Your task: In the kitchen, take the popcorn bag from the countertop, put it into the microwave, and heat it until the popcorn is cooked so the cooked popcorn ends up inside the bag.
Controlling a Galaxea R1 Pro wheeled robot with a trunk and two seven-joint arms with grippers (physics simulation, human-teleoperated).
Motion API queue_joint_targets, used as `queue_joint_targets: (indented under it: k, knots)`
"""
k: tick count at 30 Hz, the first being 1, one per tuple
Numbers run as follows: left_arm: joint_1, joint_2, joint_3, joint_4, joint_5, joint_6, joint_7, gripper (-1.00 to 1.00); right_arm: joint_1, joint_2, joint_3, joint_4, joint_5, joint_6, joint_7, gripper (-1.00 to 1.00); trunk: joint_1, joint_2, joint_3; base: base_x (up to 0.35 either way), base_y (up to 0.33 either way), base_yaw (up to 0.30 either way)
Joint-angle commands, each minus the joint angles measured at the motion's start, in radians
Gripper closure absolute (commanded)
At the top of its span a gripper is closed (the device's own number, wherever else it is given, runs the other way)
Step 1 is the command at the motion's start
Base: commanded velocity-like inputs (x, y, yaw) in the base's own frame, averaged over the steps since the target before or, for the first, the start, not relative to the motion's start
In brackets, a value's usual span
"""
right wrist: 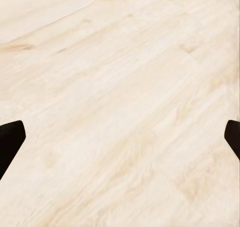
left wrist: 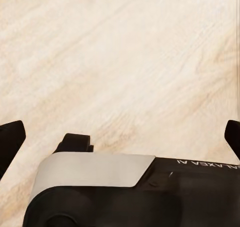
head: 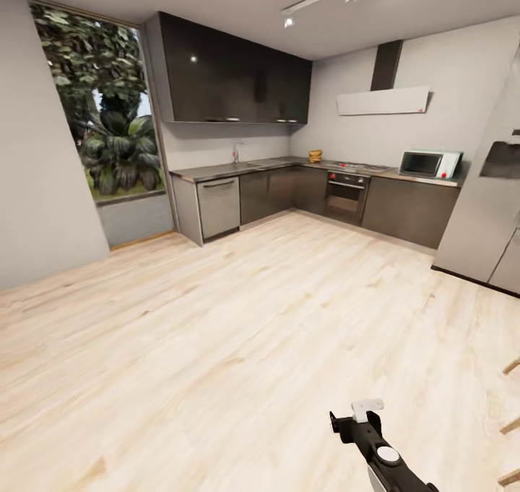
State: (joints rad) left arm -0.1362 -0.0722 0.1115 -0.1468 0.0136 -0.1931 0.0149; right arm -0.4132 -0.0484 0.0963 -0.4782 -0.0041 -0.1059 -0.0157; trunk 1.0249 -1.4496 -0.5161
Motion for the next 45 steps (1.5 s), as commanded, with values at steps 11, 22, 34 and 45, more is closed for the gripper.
queue_joint_targets:
  k: [11,22,34,45]
  knots:
    - [-0.006,0.000,0.011,0.001,0.002,0.001,-0.001,-1.00,-0.001,0.000,0.005,0.002,-0.001,-0.003,-0.001,-1.00,0.000,0.000,-0.001,0.204,-0.020,-0.300]
    - [-0.009,-0.001,0.011,0.001,0.002,0.002,0.000,-1.00,-0.001,0.002,0.005,0.002,-0.001,-0.003,-0.001,-1.00,-0.034,0.063,0.027,0.298,-0.219,-0.300]
    - [-0.004,0.005,0.011,0.001,0.002,0.003,-0.001,-1.00,-0.001,0.002,0.005,0.001,-0.001,-0.003,-0.001,-1.00,-0.057,0.105,0.046,0.301,-0.128,-0.210]
    - [-0.002,0.003,0.007,0.001,-0.001,0.000,-0.002,-1.00,-0.001,0.002,0.005,0.000,-0.001,-0.003,0.000,-1.00,-0.057,0.105,0.046,0.216,0.078,-0.003]
